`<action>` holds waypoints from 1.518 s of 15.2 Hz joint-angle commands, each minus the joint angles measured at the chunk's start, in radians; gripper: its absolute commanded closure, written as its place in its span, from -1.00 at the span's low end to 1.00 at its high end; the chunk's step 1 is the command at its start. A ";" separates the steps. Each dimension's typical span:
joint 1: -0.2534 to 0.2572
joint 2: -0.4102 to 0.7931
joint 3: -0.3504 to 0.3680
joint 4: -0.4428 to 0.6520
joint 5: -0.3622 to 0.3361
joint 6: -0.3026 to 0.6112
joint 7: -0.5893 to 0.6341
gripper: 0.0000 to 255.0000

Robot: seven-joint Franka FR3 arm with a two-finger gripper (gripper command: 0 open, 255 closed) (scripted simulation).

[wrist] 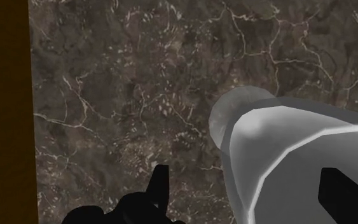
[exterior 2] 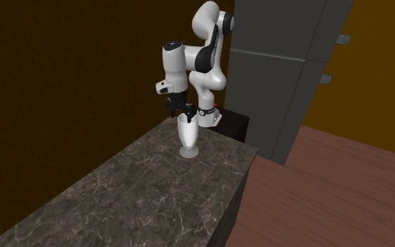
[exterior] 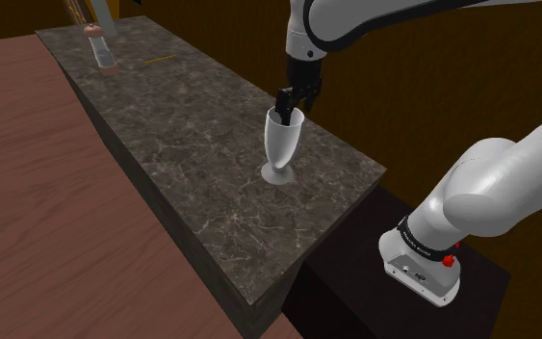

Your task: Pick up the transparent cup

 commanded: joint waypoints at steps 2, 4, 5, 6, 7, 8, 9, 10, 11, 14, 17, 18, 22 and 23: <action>0.000 0.001 0.001 -0.003 0.000 0.005 0.000 1.00; 0.000 0.001 0.001 -0.003 0.000 0.005 0.001 1.00; 0.000 0.001 0.001 -0.003 0.000 0.005 0.001 1.00; 0.000 0.001 0.001 -0.003 0.000 0.005 0.001 1.00; 0.000 0.001 0.001 -0.003 0.000 0.005 0.001 1.00; 0.000 0.001 0.001 -0.003 0.000 0.005 0.001 1.00; 0.000 0.001 0.001 -0.003 0.000 0.005 0.001 1.00; 0.000 0.001 0.000 -0.003 0.000 0.004 0.000 1.00; 0.000 -0.004 -0.001 0.007 0.000 -0.010 0.000 1.00; -0.001 -0.014 -0.003 0.039 -0.001 -0.053 0.000 1.00; -0.001 -0.023 -0.005 0.072 -0.002 -0.094 0.000 1.00; -0.001 -0.025 -0.006 0.083 -0.002 -0.108 0.000 1.00; -0.002 -0.033 -0.008 0.131 -0.003 -0.163 0.001 1.00; -0.002 -0.034 -0.009 0.143 -0.003 -0.177 0.001 1.00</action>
